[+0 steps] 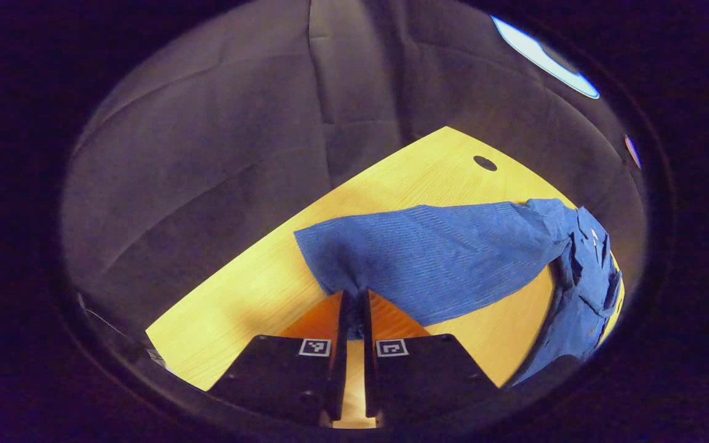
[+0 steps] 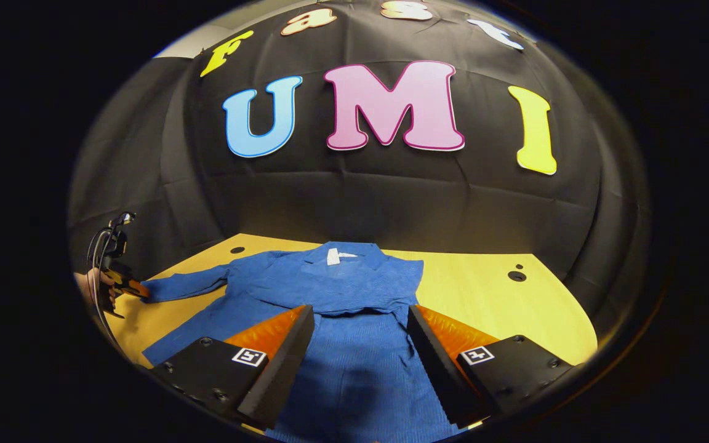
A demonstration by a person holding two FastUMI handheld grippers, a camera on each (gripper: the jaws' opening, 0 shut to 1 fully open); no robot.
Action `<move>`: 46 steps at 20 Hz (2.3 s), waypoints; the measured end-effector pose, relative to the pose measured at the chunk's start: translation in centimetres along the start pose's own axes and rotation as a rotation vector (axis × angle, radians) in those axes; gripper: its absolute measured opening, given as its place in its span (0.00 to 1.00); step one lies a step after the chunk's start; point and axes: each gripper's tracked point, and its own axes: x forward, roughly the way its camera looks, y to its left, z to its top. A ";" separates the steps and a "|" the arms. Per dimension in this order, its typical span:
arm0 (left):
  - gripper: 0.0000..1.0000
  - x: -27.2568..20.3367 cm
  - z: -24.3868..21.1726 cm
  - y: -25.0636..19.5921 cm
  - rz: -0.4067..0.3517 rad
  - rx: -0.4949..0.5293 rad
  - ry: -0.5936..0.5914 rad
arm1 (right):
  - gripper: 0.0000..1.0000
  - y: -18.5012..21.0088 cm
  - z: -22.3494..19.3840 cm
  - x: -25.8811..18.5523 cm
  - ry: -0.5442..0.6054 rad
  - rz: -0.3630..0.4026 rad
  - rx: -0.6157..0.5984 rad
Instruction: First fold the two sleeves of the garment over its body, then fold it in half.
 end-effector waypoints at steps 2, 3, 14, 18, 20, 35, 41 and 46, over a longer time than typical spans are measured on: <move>0.02 0.0 0.3 -0.7 -0.039 -0.003 -0.018 | 0.98 -0.3 -0.6 0.0 0.016 0.001 0.002; 0.00 0.3 0.2 -0.8 -0.037 -0.011 -0.020 | 0.98 -0.3 -0.7 0.0 0.019 0.004 0.006; 0.00 -8.0 5.6 -13.4 -0.253 0.001 -0.252 | 0.98 -5.1 -1.0 0.0 0.035 -0.063 0.044; 0.00 -12.2 5.6 -26.1 -0.504 0.046 -0.295 | 0.98 -7.4 -1.6 -0.2 0.041 -0.096 0.059; 0.00 -13.3 3.8 -33.2 -0.622 0.056 -0.279 | 0.98 -8.4 -2.2 -0.2 0.057 -0.103 0.068; 0.85 -19.0 -9.2 -58.6 -0.952 0.257 -0.166 | 0.98 -14.1 -7.7 -3.3 0.188 -0.169 0.215; 0.85 -17.8 -9.8 -44.9 -0.739 0.405 -0.228 | 0.98 -11.4 -12.0 -6.0 0.300 -0.162 0.227; 0.85 -16.7 -12.0 -25.4 -0.494 0.448 -0.133 | 0.98 -10.5 -13.5 -8.8 0.335 -0.191 0.201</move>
